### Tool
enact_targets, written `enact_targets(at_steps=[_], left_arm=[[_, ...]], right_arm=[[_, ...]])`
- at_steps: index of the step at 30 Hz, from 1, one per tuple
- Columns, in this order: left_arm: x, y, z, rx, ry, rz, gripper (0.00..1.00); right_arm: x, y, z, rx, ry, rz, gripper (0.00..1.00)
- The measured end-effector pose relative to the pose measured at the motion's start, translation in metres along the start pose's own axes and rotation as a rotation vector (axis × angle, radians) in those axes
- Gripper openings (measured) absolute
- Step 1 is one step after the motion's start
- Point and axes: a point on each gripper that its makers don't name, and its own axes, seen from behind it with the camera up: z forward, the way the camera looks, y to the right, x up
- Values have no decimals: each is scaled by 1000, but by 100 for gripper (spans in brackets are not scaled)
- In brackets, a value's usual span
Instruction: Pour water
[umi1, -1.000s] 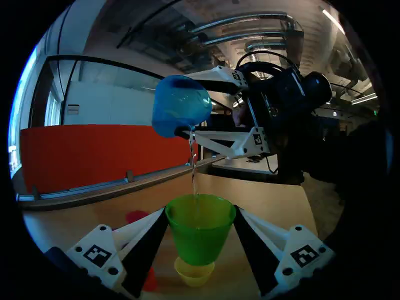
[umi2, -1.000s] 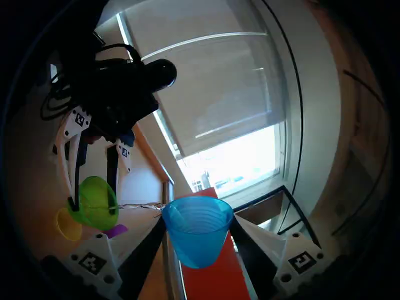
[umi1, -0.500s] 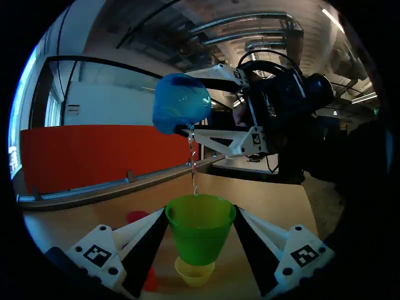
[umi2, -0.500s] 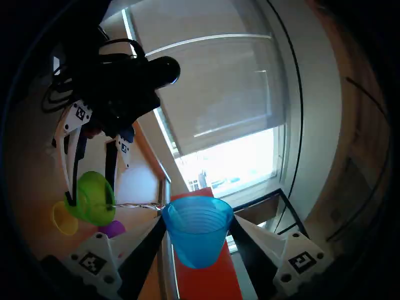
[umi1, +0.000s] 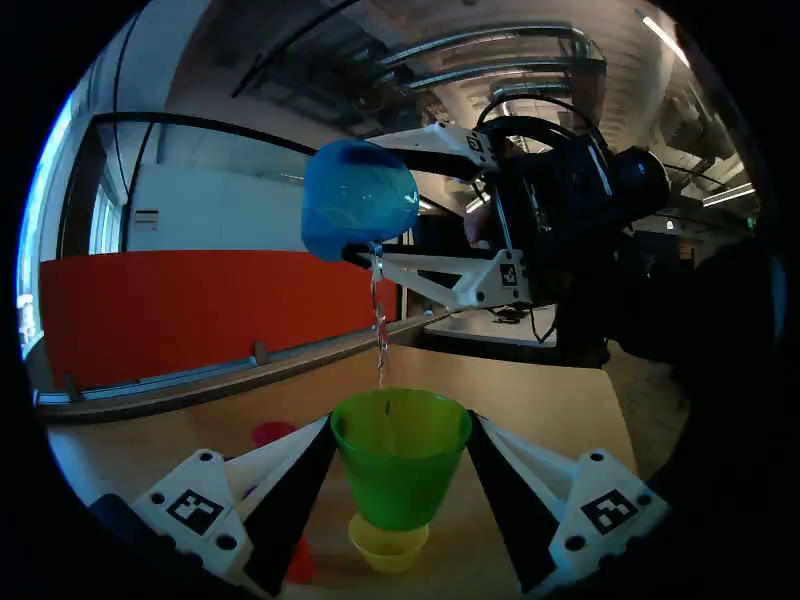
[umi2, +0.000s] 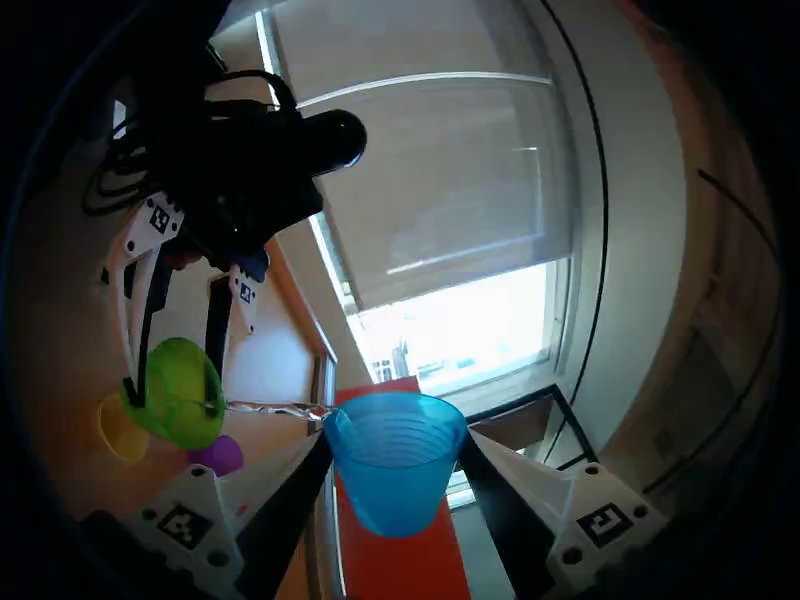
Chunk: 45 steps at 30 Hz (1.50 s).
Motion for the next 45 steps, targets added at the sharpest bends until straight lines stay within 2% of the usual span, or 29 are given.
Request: enact_targets(at_steps=[18,45], left_arm=[[-1,1,2,0,-2,2,89],[-2,0,4,3,-4,4,89]], right_arm=[[-1,7,2,-11,-7,-65,91],[3,5,1,-16,-5,-157,90]])
